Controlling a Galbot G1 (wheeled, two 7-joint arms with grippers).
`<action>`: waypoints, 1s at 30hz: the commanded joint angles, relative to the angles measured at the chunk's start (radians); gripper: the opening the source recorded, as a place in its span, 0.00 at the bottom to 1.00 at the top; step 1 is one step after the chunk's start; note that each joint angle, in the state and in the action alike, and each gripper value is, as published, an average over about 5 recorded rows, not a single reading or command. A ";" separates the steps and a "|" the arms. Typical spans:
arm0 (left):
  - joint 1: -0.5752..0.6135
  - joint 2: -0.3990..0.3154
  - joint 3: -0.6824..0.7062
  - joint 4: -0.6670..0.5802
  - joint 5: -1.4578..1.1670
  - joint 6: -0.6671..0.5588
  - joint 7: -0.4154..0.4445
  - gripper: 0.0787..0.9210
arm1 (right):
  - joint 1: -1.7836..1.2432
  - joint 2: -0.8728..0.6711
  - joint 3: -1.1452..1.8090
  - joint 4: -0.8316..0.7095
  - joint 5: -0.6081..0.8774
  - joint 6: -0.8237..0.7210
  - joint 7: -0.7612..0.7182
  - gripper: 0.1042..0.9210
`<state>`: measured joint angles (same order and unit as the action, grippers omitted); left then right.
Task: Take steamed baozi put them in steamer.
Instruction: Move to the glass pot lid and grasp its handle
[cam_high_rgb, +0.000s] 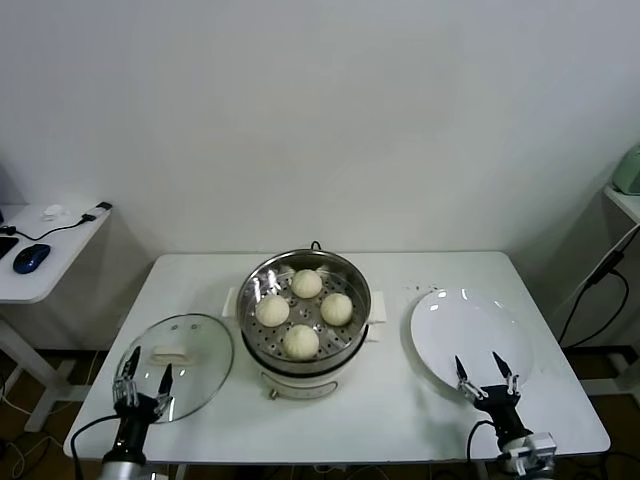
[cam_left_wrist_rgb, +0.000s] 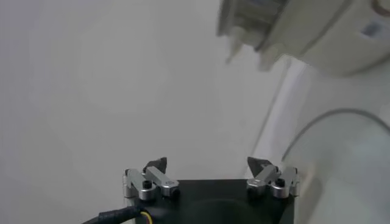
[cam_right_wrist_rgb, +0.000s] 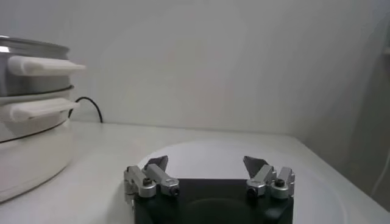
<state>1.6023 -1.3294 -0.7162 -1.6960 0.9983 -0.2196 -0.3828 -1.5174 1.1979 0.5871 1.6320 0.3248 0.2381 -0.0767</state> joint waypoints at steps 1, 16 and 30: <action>-0.013 0.014 -0.002 0.051 0.190 0.030 -0.038 0.88 | -0.042 0.072 0.022 0.021 -0.046 0.012 0.009 0.88; -0.148 0.057 0.012 0.180 0.268 0.126 0.011 0.88 | -0.047 0.091 0.024 0.048 -0.070 -0.004 0.013 0.88; -0.272 0.047 0.041 0.288 0.351 0.158 0.014 0.83 | -0.060 0.100 0.026 0.076 -0.080 0.001 0.004 0.88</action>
<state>1.3647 -1.2863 -0.6779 -1.4442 1.3090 -0.0694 -0.3655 -1.5730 1.2912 0.6140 1.6969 0.2528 0.2376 -0.0705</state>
